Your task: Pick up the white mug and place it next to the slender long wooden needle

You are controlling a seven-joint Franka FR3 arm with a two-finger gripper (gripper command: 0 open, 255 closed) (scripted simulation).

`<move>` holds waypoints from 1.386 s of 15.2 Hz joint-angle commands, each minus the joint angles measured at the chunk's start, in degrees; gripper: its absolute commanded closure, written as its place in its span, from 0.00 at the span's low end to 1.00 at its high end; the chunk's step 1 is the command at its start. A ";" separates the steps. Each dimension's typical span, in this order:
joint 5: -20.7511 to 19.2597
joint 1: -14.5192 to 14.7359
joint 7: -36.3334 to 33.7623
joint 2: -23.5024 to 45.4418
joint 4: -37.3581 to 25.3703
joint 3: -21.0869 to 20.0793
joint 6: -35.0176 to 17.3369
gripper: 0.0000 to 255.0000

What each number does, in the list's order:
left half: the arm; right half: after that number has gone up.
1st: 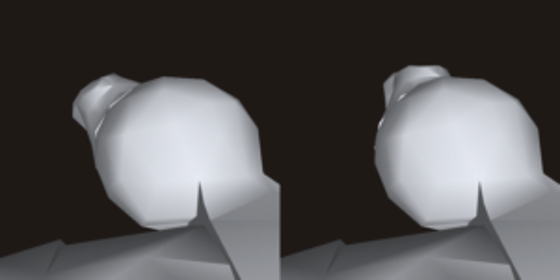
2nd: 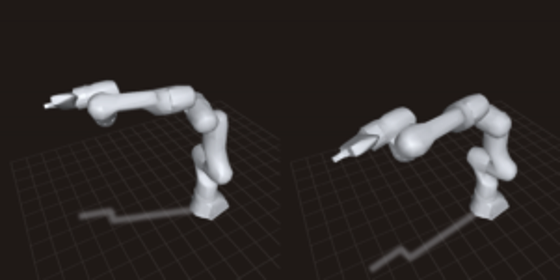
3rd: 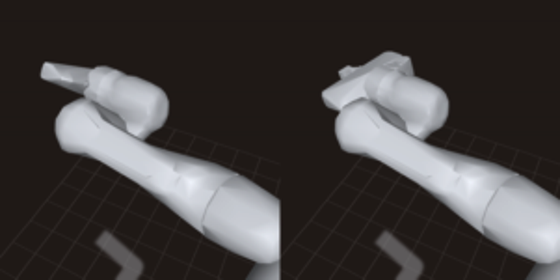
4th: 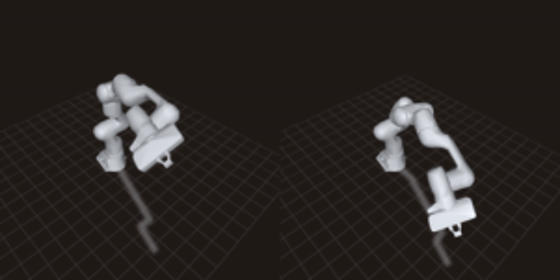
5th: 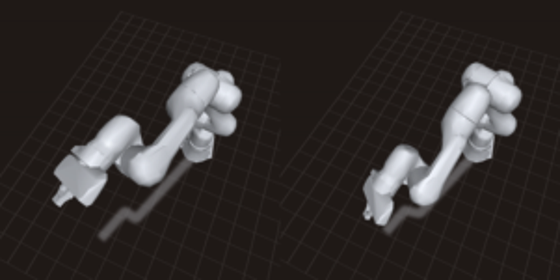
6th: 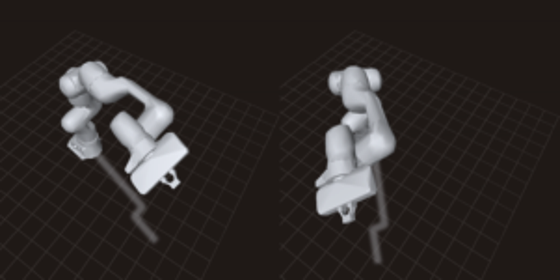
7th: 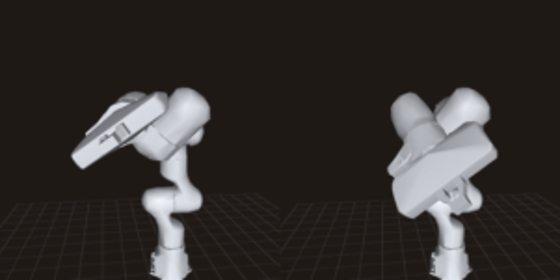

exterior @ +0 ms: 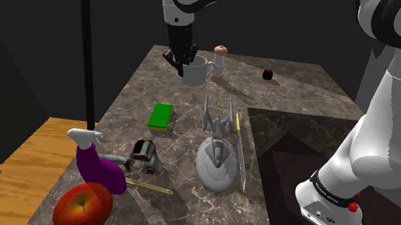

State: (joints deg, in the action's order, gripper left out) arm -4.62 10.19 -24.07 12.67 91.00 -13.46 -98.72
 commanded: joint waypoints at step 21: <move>3.32 8.65 -16.26 -10.02 18.72 -7.74 -8.60 1.00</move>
State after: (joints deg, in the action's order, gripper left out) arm -1.19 18.83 -40.25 2.32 109.38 -21.20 -106.65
